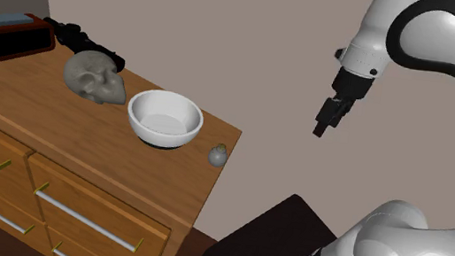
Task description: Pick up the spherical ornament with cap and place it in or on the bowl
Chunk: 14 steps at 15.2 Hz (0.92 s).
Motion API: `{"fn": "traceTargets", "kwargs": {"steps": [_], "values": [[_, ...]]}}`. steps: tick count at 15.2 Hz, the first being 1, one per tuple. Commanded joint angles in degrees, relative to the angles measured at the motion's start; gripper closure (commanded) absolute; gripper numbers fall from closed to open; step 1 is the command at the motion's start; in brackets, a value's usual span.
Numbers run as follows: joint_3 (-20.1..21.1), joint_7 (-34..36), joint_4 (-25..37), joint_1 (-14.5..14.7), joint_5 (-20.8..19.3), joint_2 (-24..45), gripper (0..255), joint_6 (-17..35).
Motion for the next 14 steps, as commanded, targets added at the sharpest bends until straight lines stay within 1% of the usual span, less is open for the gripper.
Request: {"fn": "traceTargets", "kwargs": {"steps": [1, 8, 14], "values": [[0.0, 0.0, 0.0, 0.0, 0.0, 0.0, 0, 0.0], [0.4, -3.5, -5.9, 3.7, 4.4, 5.9, 0, 15.5], [1.1, -7.4, -8.0, 7.3, 8.6, 13.6, 0, 28.4]]}}
